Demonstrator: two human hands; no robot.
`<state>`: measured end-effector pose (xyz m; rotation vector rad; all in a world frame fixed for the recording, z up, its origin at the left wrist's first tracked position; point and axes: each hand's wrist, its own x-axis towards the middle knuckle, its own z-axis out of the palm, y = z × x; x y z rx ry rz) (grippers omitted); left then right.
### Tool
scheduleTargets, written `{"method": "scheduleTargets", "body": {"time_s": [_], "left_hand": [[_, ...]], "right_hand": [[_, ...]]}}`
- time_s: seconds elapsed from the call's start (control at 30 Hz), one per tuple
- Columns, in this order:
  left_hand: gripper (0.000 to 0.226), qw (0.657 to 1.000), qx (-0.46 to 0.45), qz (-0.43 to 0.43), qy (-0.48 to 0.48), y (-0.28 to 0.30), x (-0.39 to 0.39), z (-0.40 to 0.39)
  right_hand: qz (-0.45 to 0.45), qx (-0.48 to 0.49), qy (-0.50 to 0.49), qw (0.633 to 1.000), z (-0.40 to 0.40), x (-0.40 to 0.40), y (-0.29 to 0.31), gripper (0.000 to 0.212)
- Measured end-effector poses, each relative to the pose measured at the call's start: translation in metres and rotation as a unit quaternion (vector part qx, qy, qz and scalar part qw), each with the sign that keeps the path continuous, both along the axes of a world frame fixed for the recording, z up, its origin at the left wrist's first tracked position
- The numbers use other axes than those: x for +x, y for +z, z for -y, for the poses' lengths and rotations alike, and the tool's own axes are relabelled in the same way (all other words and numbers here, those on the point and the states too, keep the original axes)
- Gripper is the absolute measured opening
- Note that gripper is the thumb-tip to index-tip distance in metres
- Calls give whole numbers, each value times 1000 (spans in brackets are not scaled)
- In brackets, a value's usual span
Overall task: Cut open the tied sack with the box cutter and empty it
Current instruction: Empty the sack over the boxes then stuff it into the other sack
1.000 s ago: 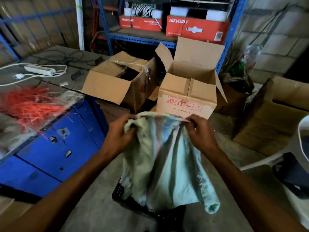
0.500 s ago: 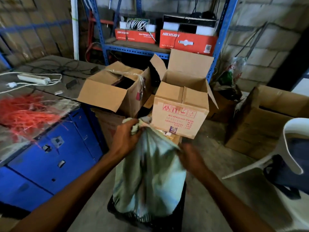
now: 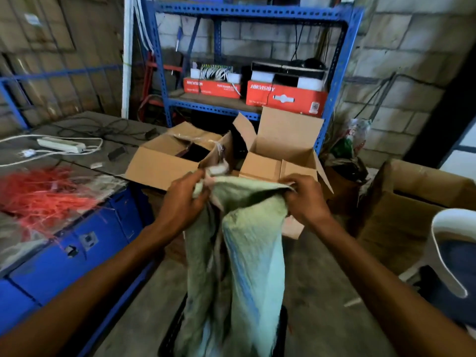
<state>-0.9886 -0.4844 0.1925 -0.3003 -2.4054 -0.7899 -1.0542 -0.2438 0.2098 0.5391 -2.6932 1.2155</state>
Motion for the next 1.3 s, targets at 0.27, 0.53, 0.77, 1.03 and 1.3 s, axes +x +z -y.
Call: {"method": "scheduleTargets", "body": {"time_s": [0.27,0.53,0.77,1.03,1.3], "left_hand": [[36,988,-125,83,-40,29,-5,17],[31,999,-13,-45,24,64,-2,12],[28,999,-37,-17,25,80,-17,0],[24,974,-187,115,60,80,-8,16],[16,981,-129,140,46,83,-3,7]], "right_hand": [[91,16,82,992,11,6,25,33],[180,-228,45,956,21,4,54,26],[183,-208,84,957,47,-1,89,27],[217,-101,106,965,22,-1,81,26],[202,-107,128,965,28,3,82,24]]}}
